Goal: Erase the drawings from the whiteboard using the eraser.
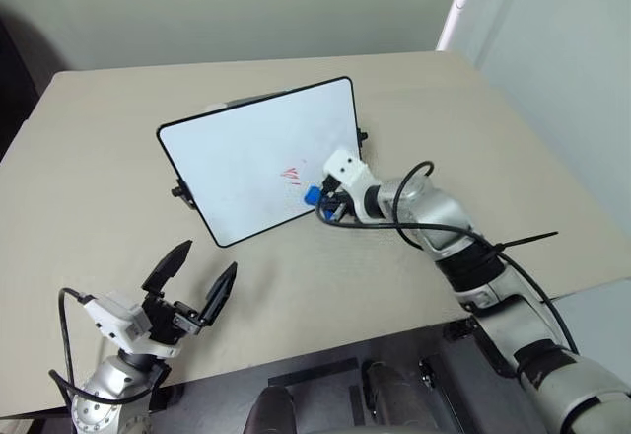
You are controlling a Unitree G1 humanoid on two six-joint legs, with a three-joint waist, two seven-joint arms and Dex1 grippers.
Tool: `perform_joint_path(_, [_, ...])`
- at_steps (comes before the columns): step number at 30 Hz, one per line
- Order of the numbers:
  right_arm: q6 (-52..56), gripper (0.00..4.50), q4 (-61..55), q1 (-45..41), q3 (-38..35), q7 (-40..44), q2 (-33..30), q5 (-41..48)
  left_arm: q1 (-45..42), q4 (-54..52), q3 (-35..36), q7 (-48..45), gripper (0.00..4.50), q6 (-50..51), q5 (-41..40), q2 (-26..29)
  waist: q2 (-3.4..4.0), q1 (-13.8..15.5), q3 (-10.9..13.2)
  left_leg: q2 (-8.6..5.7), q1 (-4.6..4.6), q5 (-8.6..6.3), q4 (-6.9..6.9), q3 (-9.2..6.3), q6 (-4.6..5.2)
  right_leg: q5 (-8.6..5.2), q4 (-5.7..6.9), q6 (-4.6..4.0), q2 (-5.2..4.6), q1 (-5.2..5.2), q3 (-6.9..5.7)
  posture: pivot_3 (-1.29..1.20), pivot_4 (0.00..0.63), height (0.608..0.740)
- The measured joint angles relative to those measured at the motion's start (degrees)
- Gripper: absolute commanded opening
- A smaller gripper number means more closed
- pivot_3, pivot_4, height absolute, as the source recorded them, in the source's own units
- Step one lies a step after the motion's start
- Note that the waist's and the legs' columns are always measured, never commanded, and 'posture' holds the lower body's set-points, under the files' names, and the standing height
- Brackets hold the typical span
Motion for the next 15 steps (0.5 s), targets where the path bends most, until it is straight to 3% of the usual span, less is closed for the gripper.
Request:
perform_joint_path(11, [-4.6, 0.18, 4.8, -9.8, -9.4, -4.5, 3.5, 0.0, -0.1, 0.1, 0.1, 0.0, 4.5, 0.0, 0.0, 0.0, 0.0, -0.1, 0.0, 0.0, 0.04, 0.0, -0.01, -0.07, 0.0, 0.02, 0.09, 0.04, 0.0, -0.03, 0.0, 0.0, 0.15, 0.74])
perform_joint_path(15, [-4.7, 0.18, 4.6, -9.8, -9.6, -4.6, 3.7, -0.1, -0.2, 0.1, 0.1, 0.0, 4.5, 0.0, 0.0, 0.0, 0.0, -0.1, 0.0, 0.0, 0.02, 0.0, -0.03, -0.05, 0.0, 0.02, 0.02, 0.03, 0.0, -0.03, -0.01, 0.0, 0.15, 0.74])
